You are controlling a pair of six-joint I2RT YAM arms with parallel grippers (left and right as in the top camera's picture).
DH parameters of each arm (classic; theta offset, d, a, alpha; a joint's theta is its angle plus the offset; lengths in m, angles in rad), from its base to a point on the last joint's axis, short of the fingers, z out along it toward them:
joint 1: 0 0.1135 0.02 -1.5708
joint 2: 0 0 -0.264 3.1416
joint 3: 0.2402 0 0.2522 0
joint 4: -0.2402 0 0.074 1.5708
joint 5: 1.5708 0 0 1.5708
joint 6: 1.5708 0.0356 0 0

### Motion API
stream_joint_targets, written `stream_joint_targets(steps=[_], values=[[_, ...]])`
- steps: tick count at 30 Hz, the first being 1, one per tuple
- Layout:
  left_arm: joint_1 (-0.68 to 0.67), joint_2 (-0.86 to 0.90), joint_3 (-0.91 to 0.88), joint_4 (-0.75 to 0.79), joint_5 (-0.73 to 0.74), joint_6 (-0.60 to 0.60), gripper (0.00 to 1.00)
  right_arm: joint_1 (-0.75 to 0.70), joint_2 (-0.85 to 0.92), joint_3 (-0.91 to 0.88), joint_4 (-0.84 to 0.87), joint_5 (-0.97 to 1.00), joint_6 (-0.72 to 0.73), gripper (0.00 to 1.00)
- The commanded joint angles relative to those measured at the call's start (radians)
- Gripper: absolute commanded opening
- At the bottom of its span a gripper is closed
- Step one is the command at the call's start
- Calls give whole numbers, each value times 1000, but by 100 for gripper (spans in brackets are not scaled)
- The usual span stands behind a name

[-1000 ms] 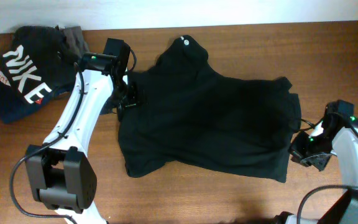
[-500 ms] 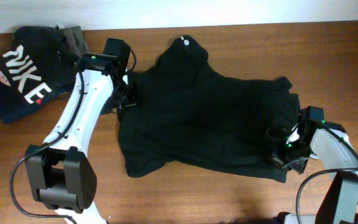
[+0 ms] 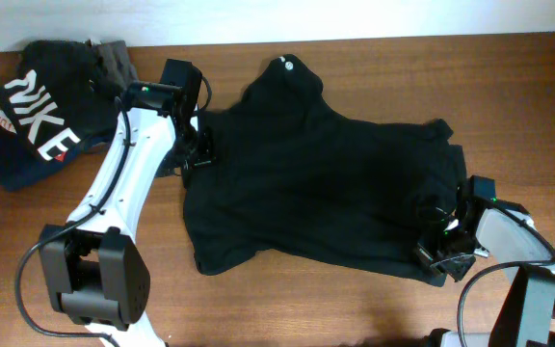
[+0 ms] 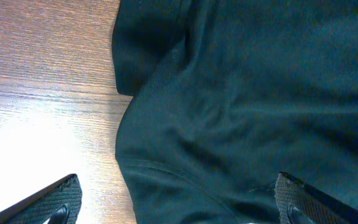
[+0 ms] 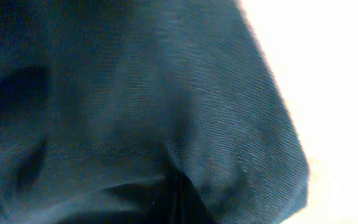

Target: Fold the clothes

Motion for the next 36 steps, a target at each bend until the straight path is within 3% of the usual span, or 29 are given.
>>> stream_joint_targets(steps=[1,10,19,24,25,26,29,32,33,34,36], values=[[-6,2,2,-3,7,13,98,3,10,-38,-22,110,108,4],[-6,2,2,-3,7,20,98,4,10,-51,-113,154,288,4],[-6,2,2,-4,7,20,98,3,-24,-46,-117,174,356,4],[-6,2,2,-3,7,21,99,3,-124,60,-166,261,363,4],[-6,2,3,1,8,33,99,3,-136,91,-169,264,326,7],[-8,2,2,6,9,48,99,3,-142,122,-168,262,274,17],[-26,2,2,38,27,96,98,3,-143,228,-174,258,119,58],[-48,2,2,80,46,96,94,3,-143,331,-170,232,15,79],[-57,3,3,99,50,96,91,3,-142,352,-155,201,-23,80],[-69,4,2,126,52,96,81,4,-142,370,-125,146,-78,77],[-87,9,3,177,52,95,65,3,-140,377,-40,29,-187,52]])
